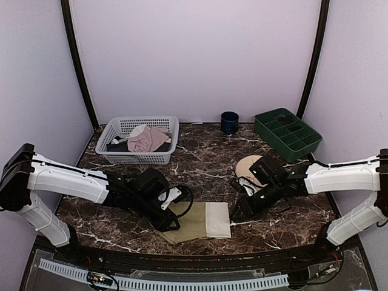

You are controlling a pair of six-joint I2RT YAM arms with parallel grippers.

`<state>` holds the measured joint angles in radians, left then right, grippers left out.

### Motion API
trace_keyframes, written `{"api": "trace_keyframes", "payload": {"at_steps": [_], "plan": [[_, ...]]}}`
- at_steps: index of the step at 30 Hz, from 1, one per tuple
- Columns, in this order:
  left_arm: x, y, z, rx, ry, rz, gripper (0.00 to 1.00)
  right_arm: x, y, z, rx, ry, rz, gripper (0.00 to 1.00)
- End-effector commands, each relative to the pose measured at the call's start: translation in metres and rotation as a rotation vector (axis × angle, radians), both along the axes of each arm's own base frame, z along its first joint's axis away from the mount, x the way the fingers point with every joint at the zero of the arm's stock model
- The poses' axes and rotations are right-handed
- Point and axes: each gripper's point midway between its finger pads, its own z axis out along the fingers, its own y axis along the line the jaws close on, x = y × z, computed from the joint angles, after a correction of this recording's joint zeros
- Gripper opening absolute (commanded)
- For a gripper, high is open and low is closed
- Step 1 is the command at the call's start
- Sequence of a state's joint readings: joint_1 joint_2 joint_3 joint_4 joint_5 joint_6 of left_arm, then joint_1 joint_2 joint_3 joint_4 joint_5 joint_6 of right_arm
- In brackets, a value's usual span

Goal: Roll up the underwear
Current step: Adjust the underwear at the center of the board.

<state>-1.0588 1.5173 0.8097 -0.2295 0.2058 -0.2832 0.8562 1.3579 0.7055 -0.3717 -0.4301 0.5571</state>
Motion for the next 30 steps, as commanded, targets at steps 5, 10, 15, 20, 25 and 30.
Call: {"api": "trace_keyframes", "payload": {"at_steps": [5, 10, 15, 20, 25, 30], "plan": [[-0.007, 0.006, 0.012, -0.031, 0.007, -0.007, 0.42, 0.004, 0.0, 0.011, 0.05, -0.029, -0.03, 0.3], [-0.009, 0.011, 0.015, -0.033, 0.008, 0.007, 0.42, 0.007, 0.004, 0.023, 0.081, -0.054, -0.028, 0.3], [-0.01, 0.017, 0.014, -0.025, 0.005, 0.02, 0.42, 0.01, 0.007, 0.029, 0.096, -0.069, -0.028, 0.3], [-0.01, 0.018, 0.012, -0.012, 0.007, 0.022, 0.42, 0.011, 0.009, 0.029, 0.1, -0.072, -0.023, 0.3], [-0.01, 0.016, 0.012, -0.014, 0.012, 0.018, 0.42, 0.011, 0.009, 0.028, 0.103, -0.072, -0.017, 0.3], [-0.01, 0.014, 0.011, -0.018, 0.022, 0.022, 0.42, 0.012, 0.011, 0.023, 0.093, -0.069, 0.003, 0.3]]}}
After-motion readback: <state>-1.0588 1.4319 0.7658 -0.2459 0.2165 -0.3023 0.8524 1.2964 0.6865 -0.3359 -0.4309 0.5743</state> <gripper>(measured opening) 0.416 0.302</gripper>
